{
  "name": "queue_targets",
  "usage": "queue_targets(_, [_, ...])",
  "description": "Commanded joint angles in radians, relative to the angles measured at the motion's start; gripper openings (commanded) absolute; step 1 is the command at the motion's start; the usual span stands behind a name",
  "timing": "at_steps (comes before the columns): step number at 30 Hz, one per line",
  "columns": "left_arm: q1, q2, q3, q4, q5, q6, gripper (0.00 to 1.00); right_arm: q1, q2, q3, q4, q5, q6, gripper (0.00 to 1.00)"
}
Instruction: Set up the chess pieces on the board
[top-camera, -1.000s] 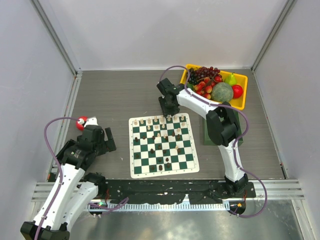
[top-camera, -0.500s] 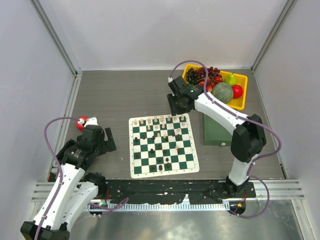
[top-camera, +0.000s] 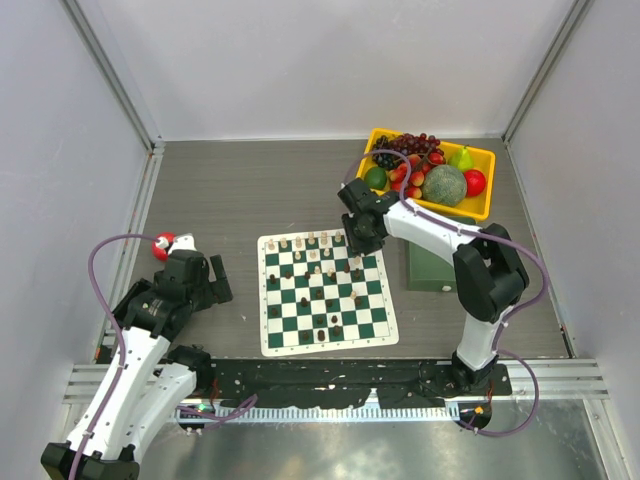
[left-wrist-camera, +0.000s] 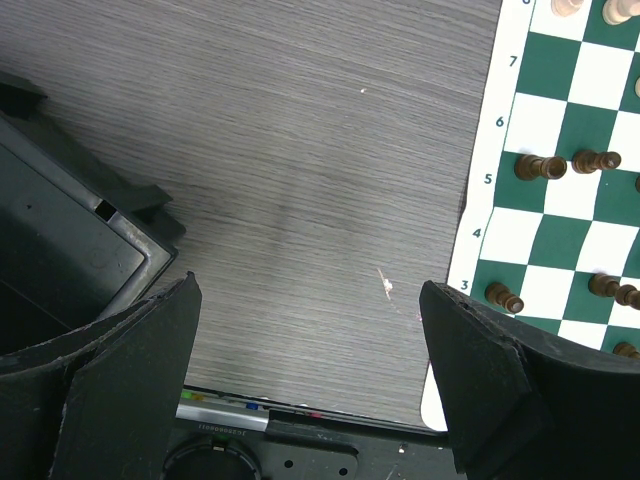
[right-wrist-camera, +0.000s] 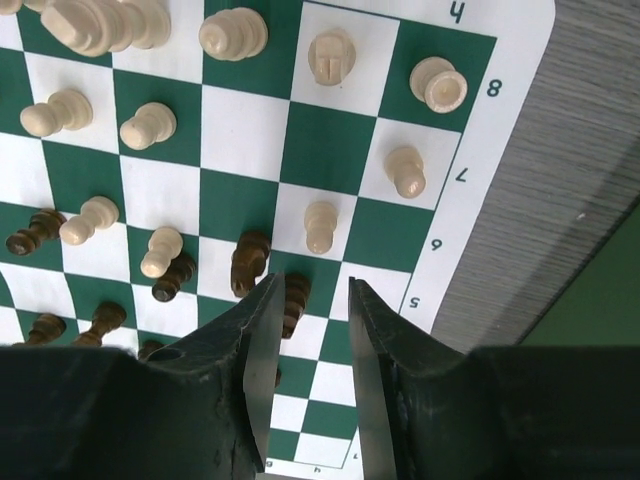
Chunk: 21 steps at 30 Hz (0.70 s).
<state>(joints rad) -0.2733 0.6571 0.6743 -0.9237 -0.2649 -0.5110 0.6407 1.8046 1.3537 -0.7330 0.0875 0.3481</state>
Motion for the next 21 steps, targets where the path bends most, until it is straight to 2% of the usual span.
queue_targets(1, [0.003, -0.008, 0.004, 0.043, 0.001, 0.017, 0.99, 0.004, 0.025, 0.038, 0.053, -0.002, 0.009, 0.37])
queue_targets(21, [0.005, -0.004, 0.002, 0.045, -0.004, 0.017, 0.99, -0.006, 0.094, 0.047, 0.063, 0.004, 0.000, 0.33])
